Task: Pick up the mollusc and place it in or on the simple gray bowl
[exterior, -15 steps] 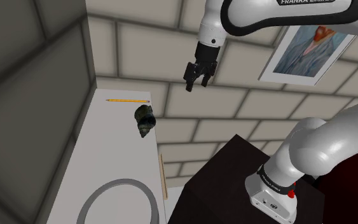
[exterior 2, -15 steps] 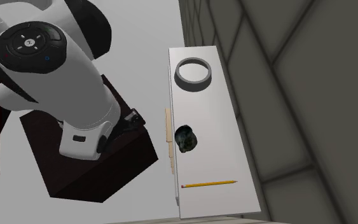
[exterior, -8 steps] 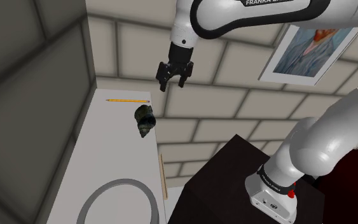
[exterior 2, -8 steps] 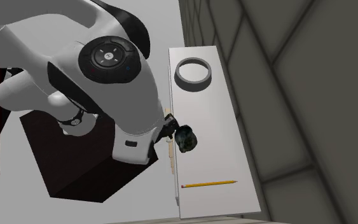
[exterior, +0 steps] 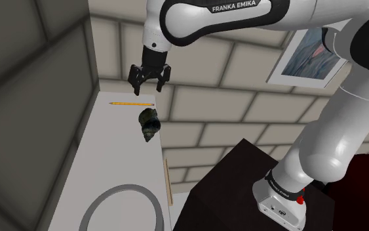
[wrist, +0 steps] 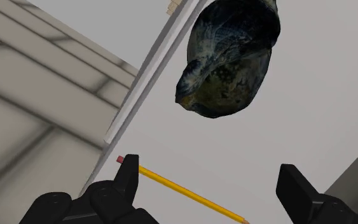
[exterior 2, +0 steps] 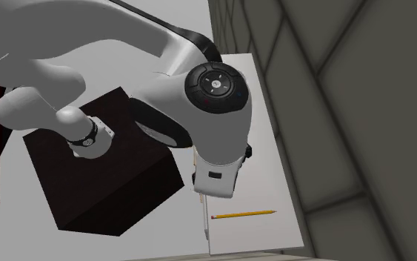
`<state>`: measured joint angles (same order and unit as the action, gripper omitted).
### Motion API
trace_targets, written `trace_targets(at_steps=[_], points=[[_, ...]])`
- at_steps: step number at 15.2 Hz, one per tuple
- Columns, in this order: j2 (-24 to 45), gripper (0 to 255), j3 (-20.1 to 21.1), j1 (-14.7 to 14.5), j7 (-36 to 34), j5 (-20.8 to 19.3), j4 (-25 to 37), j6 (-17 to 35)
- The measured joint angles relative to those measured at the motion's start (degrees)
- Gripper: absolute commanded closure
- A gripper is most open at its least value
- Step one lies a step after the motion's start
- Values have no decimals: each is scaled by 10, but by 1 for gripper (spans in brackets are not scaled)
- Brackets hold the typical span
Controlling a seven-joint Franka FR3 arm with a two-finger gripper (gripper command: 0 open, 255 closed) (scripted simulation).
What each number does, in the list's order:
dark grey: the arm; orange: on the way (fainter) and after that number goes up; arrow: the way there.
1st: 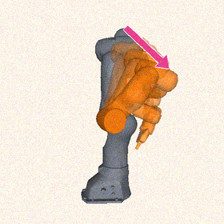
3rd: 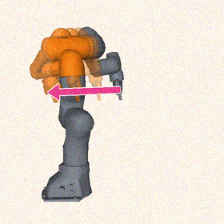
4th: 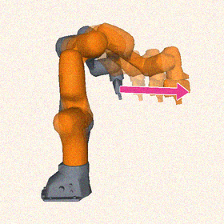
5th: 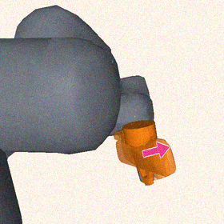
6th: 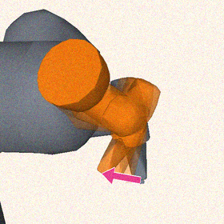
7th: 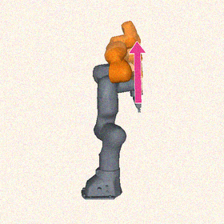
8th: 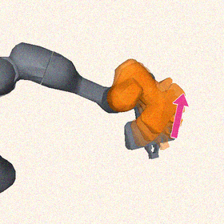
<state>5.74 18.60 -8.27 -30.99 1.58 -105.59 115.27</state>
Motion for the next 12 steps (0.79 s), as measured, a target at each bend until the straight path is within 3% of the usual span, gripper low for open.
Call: trace_targets(at_steps=[2,12], points=[[24,0,2,-6,-13,-9,23,5],[50,0,3,-11,-22,-18,-3,56]])
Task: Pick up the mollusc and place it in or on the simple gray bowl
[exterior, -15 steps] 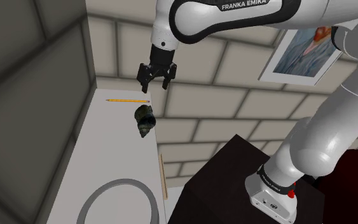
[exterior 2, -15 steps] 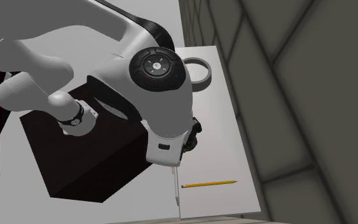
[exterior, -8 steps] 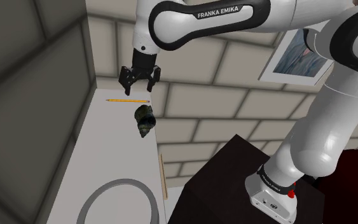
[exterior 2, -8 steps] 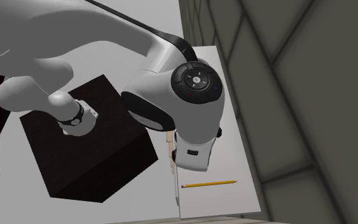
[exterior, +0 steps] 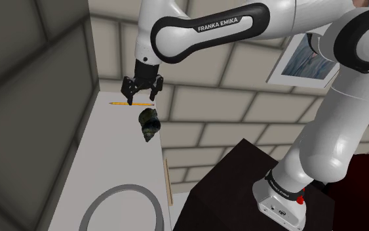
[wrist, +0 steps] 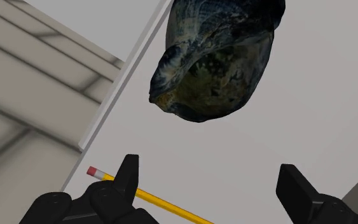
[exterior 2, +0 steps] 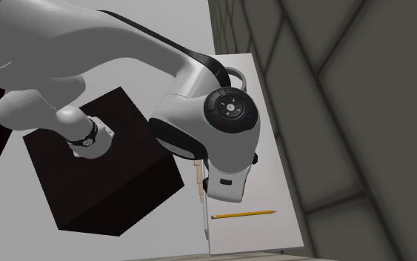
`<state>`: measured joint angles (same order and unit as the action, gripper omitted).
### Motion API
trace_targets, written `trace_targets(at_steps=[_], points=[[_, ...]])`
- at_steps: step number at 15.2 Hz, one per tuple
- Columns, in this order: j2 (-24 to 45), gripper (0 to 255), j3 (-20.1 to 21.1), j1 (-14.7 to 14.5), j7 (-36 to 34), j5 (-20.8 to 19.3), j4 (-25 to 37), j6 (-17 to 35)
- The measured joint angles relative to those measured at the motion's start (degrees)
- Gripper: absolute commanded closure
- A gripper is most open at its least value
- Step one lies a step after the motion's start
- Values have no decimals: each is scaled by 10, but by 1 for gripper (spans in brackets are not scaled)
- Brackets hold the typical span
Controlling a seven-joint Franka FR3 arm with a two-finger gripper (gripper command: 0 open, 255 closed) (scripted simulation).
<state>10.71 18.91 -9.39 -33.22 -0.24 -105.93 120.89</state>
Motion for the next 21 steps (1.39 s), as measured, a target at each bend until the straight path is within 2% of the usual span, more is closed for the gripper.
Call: trace_targets(at_steps=[3,4,13,14,16,20,21], points=[[0,0,0,0,0,0,0,1],[0,255,0,0,0,0,0,1],[0,255,0,0,0,0,0,1],[0,0,0,0,0,0,0,1],[-13,0,2,7,20,16,-16,7],[-106,0,-1,51,213,153,-114,23],[-115,0,-4,54,242,173,-129,28]])
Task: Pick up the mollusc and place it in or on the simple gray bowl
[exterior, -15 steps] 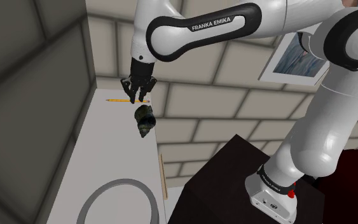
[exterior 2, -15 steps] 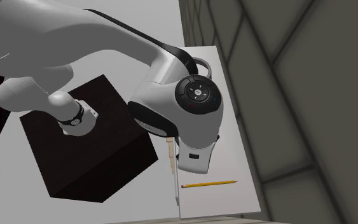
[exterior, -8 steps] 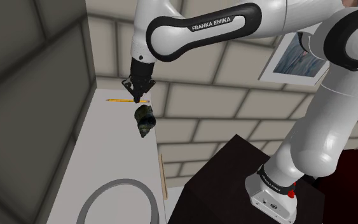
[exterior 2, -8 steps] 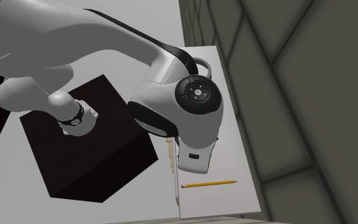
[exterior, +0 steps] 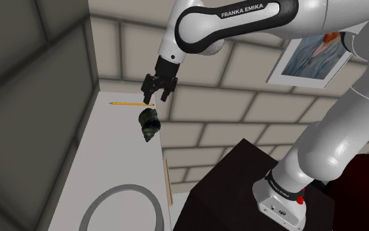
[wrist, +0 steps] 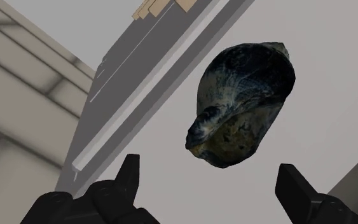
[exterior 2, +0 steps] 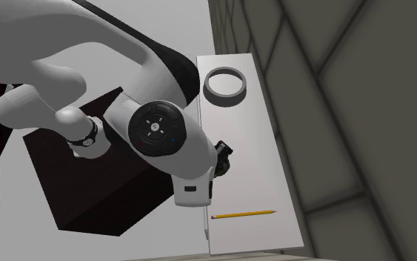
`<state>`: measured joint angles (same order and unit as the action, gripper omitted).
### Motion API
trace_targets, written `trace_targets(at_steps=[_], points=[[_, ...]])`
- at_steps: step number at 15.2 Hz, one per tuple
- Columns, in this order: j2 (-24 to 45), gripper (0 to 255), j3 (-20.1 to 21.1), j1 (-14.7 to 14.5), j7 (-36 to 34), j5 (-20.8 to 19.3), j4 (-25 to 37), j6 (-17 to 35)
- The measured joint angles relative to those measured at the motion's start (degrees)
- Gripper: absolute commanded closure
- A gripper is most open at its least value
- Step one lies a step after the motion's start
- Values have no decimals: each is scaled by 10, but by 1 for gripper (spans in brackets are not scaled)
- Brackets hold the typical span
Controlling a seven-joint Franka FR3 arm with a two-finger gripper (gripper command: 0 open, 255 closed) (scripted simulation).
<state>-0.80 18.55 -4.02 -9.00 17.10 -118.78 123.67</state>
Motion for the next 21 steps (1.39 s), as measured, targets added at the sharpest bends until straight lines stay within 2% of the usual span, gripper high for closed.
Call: trace_targets(at_steps=[3,7,14,15,21], points=[[-4,0,0,-1,27,20,-23,18],[11,0,4,-5,30,22,-36,47],[15,0,5,-6,30,22,-37,53],[15,255,5,-6,30,22,-37,53],[14,255,5,-6,30,22,-37,53]])
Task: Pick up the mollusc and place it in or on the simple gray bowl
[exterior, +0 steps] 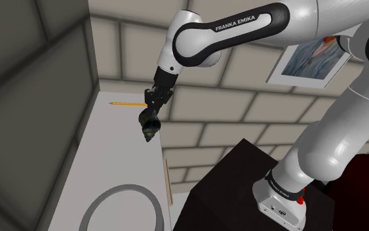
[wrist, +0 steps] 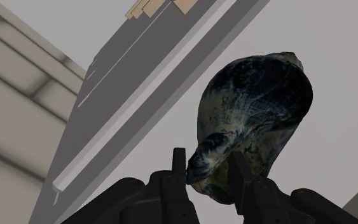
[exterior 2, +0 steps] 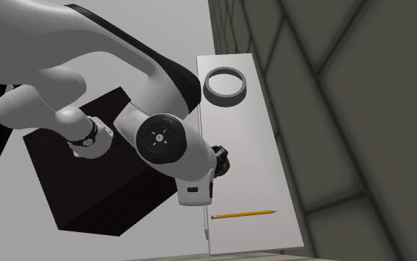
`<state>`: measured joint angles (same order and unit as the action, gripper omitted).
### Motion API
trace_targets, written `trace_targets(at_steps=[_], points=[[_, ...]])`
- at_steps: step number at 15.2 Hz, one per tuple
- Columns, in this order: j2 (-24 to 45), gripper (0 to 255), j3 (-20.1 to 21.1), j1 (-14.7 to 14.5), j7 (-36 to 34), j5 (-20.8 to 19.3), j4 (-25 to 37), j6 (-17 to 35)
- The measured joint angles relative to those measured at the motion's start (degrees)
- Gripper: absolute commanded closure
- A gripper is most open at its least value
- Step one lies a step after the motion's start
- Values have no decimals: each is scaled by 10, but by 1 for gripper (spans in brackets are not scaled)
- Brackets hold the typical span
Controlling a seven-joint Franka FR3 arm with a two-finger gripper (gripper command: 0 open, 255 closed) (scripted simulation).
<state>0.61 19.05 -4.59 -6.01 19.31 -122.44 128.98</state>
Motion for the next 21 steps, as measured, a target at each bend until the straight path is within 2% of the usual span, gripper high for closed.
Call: trace_targets(at_steps=[7,21], points=[[-6,255,-1,1,-3,-1,8,-14],[-42,255,-6,6,-26,-8,76,-116]])
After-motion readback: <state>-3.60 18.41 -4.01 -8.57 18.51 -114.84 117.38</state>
